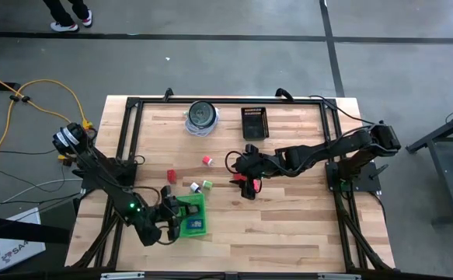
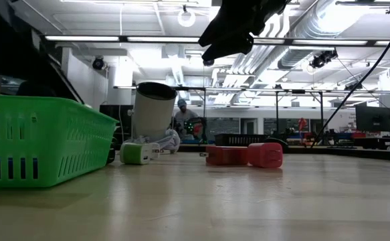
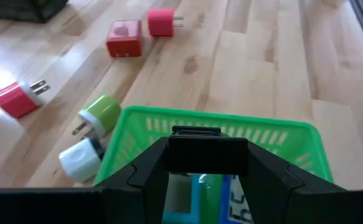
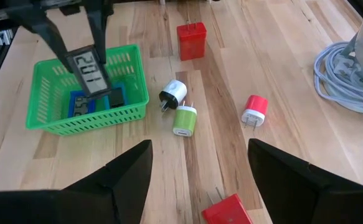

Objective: Pick & Place Office items
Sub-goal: Put the black digital clock into the green bin

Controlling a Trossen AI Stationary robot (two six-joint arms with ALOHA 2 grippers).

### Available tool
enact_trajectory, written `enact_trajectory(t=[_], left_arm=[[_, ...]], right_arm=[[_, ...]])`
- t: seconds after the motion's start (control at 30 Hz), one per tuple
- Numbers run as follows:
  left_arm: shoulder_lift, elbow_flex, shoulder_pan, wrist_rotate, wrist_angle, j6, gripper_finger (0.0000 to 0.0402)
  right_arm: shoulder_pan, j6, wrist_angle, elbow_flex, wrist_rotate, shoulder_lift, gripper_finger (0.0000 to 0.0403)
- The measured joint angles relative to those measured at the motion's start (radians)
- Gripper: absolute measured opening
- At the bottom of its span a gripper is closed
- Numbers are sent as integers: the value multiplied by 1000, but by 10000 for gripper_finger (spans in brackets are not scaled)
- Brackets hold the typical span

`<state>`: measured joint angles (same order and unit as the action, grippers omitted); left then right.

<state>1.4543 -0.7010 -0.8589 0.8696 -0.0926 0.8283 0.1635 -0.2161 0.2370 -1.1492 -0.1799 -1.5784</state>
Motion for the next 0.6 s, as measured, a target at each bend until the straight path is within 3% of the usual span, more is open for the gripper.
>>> enact_trajectory(t=[0.6], left_arm=[[16, 0, -7, -71, 27, -9, 159]], right_arm=[[0, 0, 0, 0, 0, 0, 250]])
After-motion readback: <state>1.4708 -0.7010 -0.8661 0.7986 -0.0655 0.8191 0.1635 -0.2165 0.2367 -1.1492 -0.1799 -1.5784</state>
